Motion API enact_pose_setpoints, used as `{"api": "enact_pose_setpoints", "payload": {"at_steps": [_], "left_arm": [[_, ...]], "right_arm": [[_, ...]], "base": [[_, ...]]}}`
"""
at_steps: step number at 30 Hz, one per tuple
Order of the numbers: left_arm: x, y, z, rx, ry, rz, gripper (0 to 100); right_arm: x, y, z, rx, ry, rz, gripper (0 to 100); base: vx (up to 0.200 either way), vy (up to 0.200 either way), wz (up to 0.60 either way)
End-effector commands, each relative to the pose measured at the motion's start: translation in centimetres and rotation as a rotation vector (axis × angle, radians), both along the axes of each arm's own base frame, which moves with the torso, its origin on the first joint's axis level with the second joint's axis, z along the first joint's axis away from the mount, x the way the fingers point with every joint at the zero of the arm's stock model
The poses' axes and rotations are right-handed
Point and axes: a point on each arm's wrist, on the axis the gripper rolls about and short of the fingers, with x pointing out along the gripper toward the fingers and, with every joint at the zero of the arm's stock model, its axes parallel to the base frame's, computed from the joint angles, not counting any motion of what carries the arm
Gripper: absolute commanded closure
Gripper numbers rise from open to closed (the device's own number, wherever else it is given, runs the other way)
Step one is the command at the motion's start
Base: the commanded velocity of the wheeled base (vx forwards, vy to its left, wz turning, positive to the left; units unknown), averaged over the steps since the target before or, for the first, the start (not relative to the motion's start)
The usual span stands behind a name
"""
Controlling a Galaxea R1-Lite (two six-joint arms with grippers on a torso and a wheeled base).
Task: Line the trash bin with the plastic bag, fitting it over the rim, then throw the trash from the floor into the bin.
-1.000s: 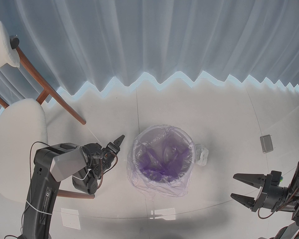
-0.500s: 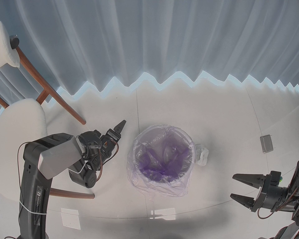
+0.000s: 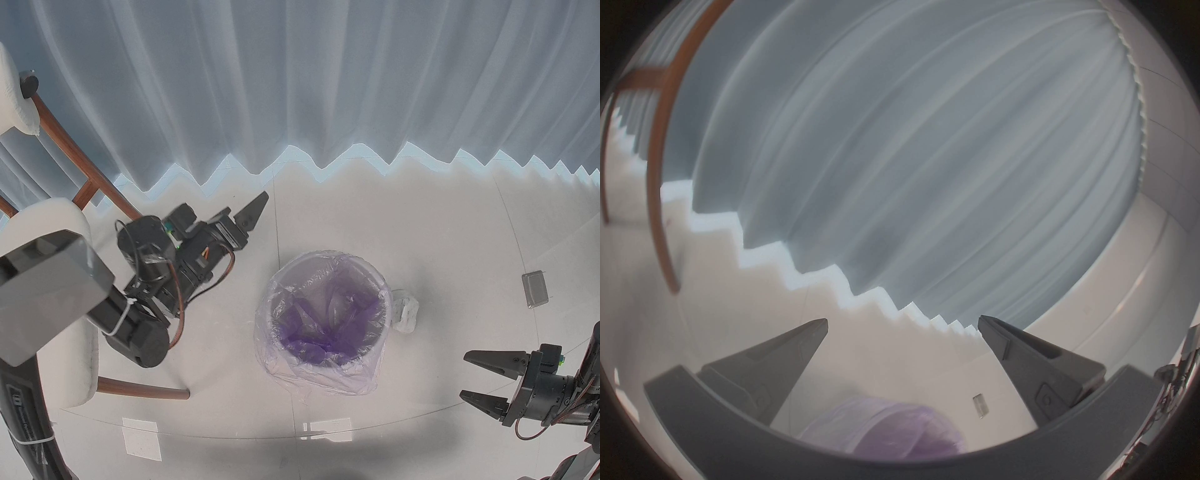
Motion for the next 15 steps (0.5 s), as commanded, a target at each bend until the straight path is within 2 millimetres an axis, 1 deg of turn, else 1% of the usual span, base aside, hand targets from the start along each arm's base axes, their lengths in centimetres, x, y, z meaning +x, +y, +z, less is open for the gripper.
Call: {"api": "enact_pose_setpoints", "payload": {"at_steps": [1, 3, 4, 5, 7, 8, 9, 10, 11, 12, 15], "left_arm": [[-10.6, 3.3, 12.5, -0.036, -0.342, -0.123, 0], [-10.9, 3.3, 12.8, -0.035, -0.353, -0.132, 0], [-12.7, 3.9, 14.3, -0.031, -0.411, -0.166, 0], [-13.6, 4.1, 15.1, -0.032, -0.431, -0.178, 0], [-15.0, 4.3, 16.0, -0.033, -0.425, -0.197, 0], [-15.6, 4.4, 16.4, -0.028, -0.408, -0.206, 0], [-15.8, 4.5, 16.6, -0.026, -0.403, -0.205, 0], [-16.4, 5.0, 16.8, -0.011, -0.361, -0.204, 0], [-16.5, 5.0, 16.8, -0.006, -0.346, -0.205, 0], [-17.2, 5.3, 16.7, 0.012, -0.294, -0.210, 0], [-18.4, 5.7, 17.0, 0.022, -0.261, -0.221, 0]], "right_arm": [[-0.1, 0.0, -0.2, 0.007, 0.002, 0.003, 0], [-0.1, 0.0, -0.1, 0.009, -0.002, 0.003, 0], [0.0, 0.0, 0.3, 0.043, -0.025, -0.006, 0], [0.2, 0.0, 0.7, 0.078, -0.045, -0.016, 0], [0.3, -0.1, 1.6, 0.140, -0.091, -0.037, 0], [0.5, -0.2, 2.3, 0.183, -0.136, -0.051, 0], [0.5, -0.2, 2.4, 0.193, -0.145, -0.053, 0], [0.5, -0.4, 3.2, 0.237, -0.194, -0.068, 0], [0.6, -0.4, 3.3, 0.244, -0.204, -0.070, 0], [0.4, -0.5, 4.0, 0.264, -0.265, -0.077, 0], [0.0, -0.7, 4.8, 0.268, -0.338, -0.077, 0]], "base": [[0.000, 0.000, 0.00], [0.000, 0.000, 0.00], [0.000, 0.000, 0.00], [0.000, 0.000, 0.00], [0.000, 0.000, 0.00], [0.000, 0.000, 0.00], [0.000, 0.000, 0.00], [0.000, 0.000, 0.00], [0.000, 0.000, 0.00], [0.000, 0.000, 0.00], [0.000, 0.000, 0.00]]}}
